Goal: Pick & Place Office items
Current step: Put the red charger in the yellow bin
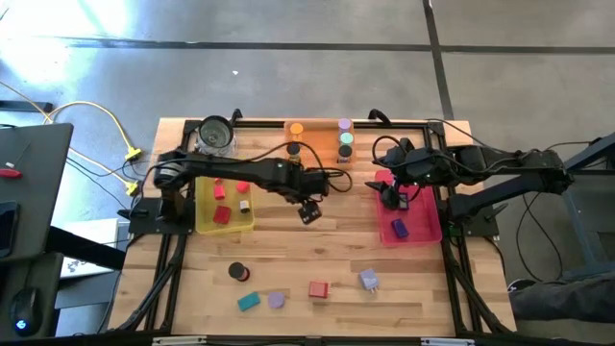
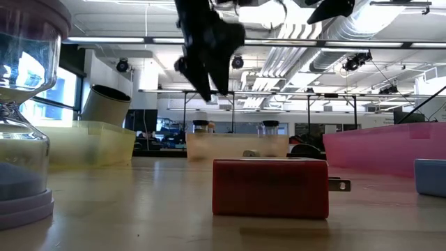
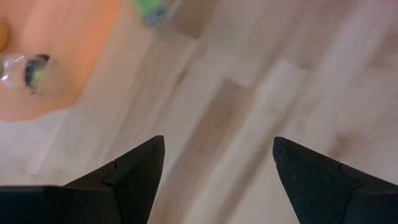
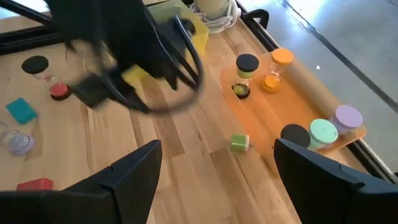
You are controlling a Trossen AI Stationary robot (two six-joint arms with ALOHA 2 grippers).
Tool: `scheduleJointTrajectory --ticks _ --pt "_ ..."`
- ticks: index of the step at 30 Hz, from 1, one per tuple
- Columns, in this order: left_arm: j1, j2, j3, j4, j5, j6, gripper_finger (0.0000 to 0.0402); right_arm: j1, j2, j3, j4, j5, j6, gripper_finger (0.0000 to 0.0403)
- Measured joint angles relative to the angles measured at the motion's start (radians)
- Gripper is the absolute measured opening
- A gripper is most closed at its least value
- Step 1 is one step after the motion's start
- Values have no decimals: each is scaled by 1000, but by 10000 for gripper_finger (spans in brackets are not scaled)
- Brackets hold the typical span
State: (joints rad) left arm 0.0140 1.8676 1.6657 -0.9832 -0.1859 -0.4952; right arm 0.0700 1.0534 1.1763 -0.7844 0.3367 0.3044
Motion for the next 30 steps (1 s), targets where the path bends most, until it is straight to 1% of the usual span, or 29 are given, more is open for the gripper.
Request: scheduleJointTrajectory --ticks 2,6,12,17,21,26,30 --pt "12 44 0 1 -22 -27 292 0 0 0 0 0 20 300" --pt "33 123 0 9 -26 -55 292 0 0 0 -3 0 40 300" --pt "59 200 -1 39 -26 -66 292 0 0 0 -5 -28 70 300" --pt "85 207 0 129 -2 -110 292 0 0 0 -4 -29 80 300" --pt "112 199 0 226 52 -142 292 0 0 0 -3 -27 85 300" --pt "149 199 1 355 61 -190 292 0 0 0 -3 -26 85 300" --pt "177 198 1 397 82 -193 292 0 0 0 -4 -26 85 300"
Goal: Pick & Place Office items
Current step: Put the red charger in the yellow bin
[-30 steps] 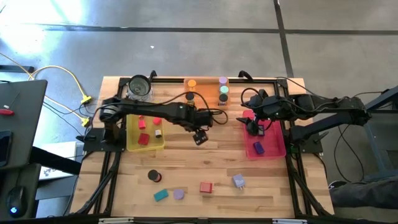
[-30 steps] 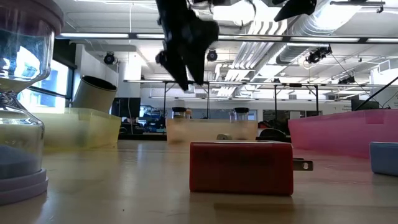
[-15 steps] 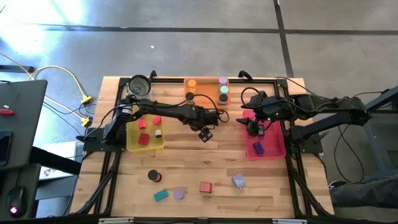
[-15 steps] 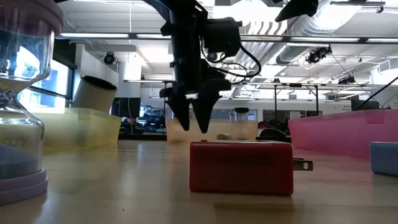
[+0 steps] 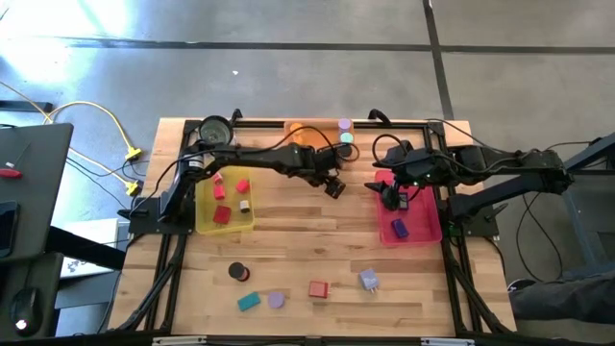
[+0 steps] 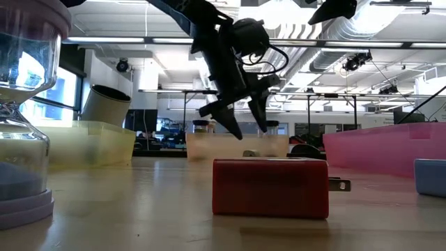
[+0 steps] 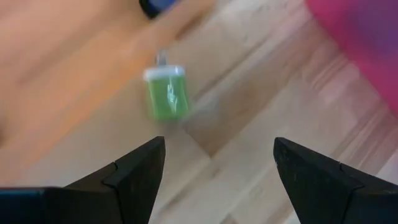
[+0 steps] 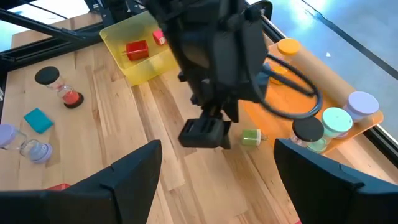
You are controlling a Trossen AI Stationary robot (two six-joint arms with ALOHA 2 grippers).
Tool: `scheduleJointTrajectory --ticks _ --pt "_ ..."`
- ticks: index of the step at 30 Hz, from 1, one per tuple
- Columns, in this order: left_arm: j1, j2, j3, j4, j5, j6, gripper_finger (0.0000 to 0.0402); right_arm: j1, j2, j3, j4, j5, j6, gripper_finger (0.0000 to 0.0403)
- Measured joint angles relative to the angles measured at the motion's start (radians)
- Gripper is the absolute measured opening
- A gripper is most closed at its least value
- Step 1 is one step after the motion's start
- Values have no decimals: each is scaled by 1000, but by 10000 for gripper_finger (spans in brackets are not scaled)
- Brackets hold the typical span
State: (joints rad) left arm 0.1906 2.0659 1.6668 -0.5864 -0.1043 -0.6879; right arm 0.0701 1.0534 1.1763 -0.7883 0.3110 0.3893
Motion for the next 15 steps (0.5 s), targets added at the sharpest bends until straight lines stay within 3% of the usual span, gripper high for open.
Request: scheduleJointTrajectory --ticks 15 --pt "50 3 0 42 -25 6 292 0 0 0 -1 5 -27 300"
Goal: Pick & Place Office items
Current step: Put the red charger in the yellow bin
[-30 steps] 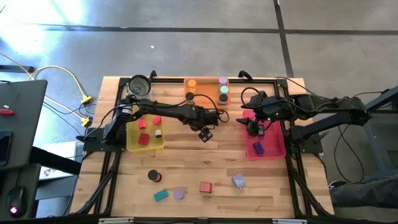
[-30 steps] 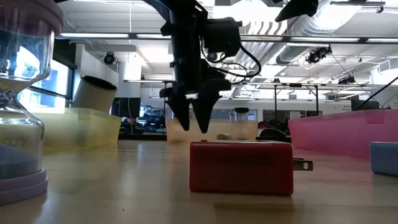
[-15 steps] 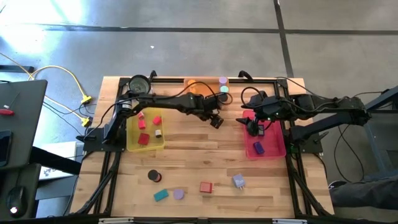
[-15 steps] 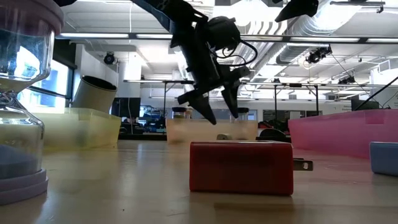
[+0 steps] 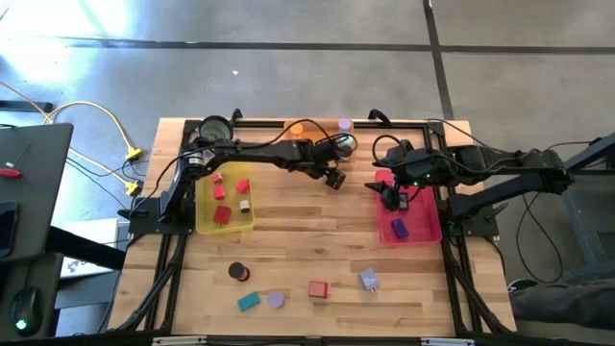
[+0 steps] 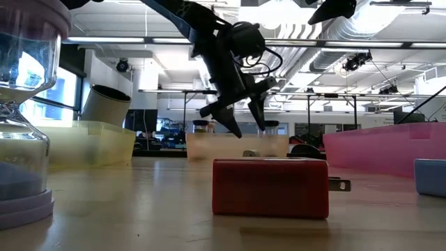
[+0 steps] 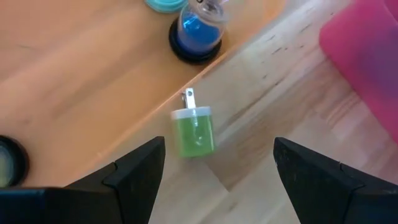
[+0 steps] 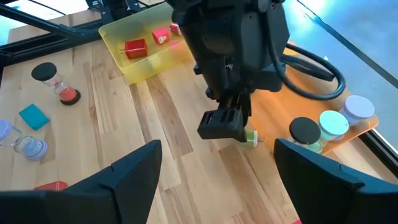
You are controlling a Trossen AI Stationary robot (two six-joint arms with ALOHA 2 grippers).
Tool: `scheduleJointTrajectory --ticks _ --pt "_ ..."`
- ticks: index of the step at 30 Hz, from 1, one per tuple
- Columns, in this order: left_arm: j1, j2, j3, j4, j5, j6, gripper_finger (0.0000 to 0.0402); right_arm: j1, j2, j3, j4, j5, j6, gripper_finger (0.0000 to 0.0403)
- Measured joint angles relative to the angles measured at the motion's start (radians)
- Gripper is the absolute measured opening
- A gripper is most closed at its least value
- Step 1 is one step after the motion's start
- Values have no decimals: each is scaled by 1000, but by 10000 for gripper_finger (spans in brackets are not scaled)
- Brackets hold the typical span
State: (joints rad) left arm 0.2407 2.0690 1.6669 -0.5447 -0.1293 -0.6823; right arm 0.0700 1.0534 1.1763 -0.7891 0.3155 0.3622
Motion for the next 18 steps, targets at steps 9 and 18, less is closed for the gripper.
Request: scheduleJointTrajectory --ticks 9,18 --pt "-15 14 0 5 -85 39 292 0 0 0 0 0 -24 300" --pt "-26 57 -1 24 -78 40 292 -1 0 0 0 0 -44 300"
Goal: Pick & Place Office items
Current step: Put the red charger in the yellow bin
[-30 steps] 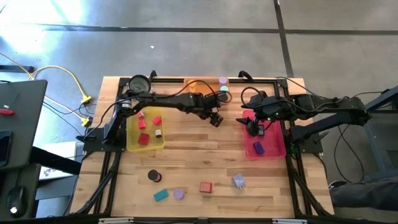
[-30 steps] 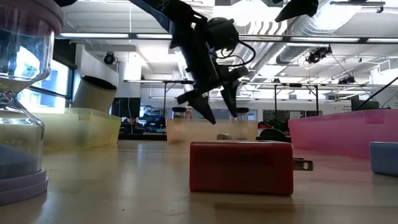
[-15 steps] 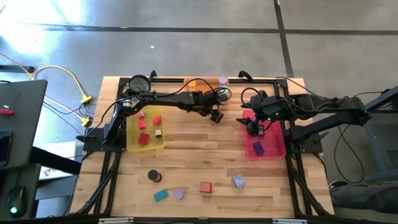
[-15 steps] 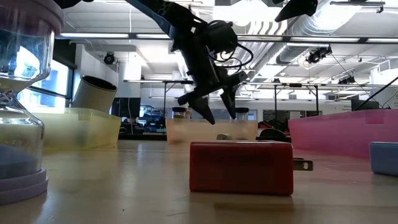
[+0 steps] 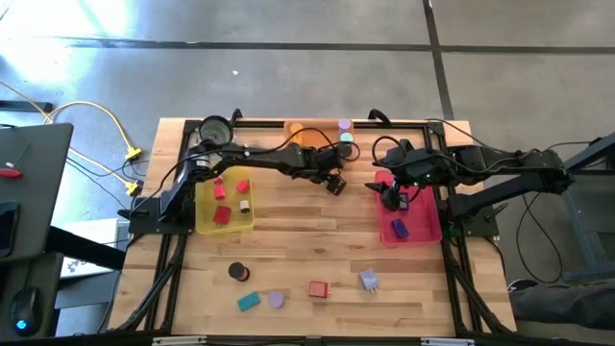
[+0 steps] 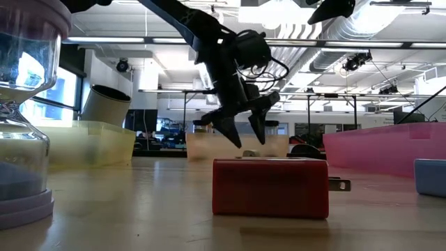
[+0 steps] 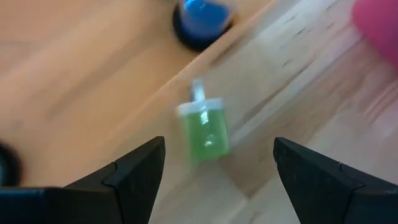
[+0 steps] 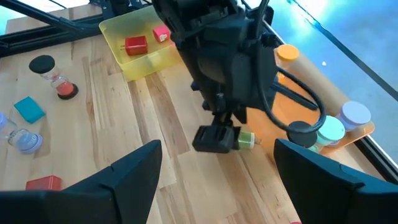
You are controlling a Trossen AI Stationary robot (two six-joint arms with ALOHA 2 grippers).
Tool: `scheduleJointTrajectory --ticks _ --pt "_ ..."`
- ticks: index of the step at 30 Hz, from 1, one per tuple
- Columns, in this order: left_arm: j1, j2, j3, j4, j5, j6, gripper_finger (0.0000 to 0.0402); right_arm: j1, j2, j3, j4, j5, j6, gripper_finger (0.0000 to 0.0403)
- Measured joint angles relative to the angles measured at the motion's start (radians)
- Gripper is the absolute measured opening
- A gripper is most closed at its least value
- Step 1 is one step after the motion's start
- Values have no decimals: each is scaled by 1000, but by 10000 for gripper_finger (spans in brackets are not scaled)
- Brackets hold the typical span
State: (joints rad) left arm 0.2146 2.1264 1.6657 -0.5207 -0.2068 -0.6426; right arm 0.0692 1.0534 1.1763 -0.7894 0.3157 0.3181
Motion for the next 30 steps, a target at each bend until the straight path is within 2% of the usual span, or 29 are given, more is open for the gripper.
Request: scheduleJointTrajectory --ticks 18,30 --pt "3 24 0 35 -13 1 291 0 0 0 10 0 -8 300" --pt "19 33 2 63 -8 21 269 0 0 0 16 0 -8 300"
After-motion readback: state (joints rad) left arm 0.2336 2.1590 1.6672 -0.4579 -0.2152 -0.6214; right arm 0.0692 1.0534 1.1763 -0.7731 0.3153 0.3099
